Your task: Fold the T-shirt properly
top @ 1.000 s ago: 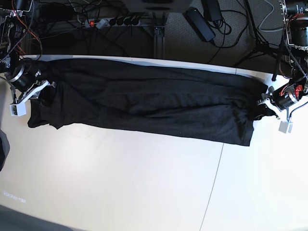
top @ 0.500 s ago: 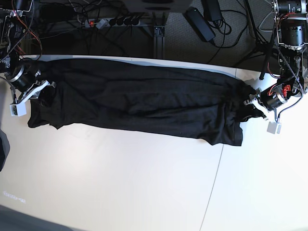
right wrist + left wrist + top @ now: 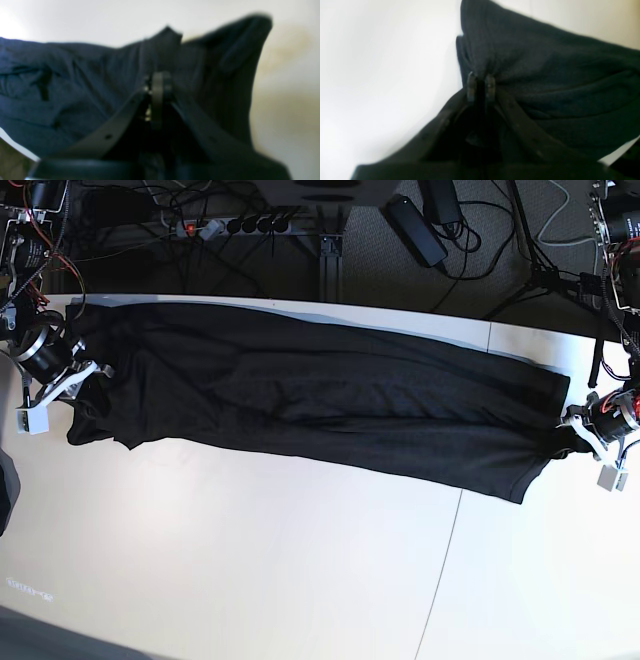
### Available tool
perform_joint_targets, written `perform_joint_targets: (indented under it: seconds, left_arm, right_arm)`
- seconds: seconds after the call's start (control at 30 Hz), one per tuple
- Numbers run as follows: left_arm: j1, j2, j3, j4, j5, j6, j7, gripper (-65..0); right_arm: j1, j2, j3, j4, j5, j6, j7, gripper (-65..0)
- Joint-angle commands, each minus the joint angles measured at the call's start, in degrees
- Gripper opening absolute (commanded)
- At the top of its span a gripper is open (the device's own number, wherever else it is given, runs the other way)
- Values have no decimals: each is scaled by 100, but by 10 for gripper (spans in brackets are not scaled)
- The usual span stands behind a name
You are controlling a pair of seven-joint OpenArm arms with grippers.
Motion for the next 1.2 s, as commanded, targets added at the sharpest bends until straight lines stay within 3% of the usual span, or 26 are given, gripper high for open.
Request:
perform_joint_targets:
  seconds: [0.0, 0.23, 0.47, 0.9, 0.93, 1.0, 1.07, 1.17]
  left_arm:
    - [-131, -133, -39, 79, 20, 51, -83, -650]
    - [-490, -295, -39, 79, 479, 51, -164, -650]
    - [-702, -531, -39, 92, 472, 79, -122, -650]
    - [-667, -535, -39, 87, 96, 81, -173, -650]
    - [-667, -538, -39, 87, 35, 81, -170, -608]
    - [-669, -538, -39, 87, -39, 83, -170, -437]
    - [-667, -538, -39, 87, -70, 83, -170, -310]
    - [-669, -538, -39, 87, -70, 83, -208, -289]
  right_arm:
    - [101, 114, 39, 98, 83, 352, 85, -650]
    - [382, 127, 44, 98, 90, 352, 57, -650]
    - [393, 125, 44, 96, 83, 352, 44, -650]
    - [396, 125, 44, 96, 81, 352, 44, -650]
    - [396, 122, 44, 96, 72, 352, 44, -613]
    - [396, 122, 44, 96, 59, 352, 46, -536]
    - [396, 125, 44, 96, 59, 352, 46, -509]
    - [396, 122, 44, 96, 61, 352, 46, -509]
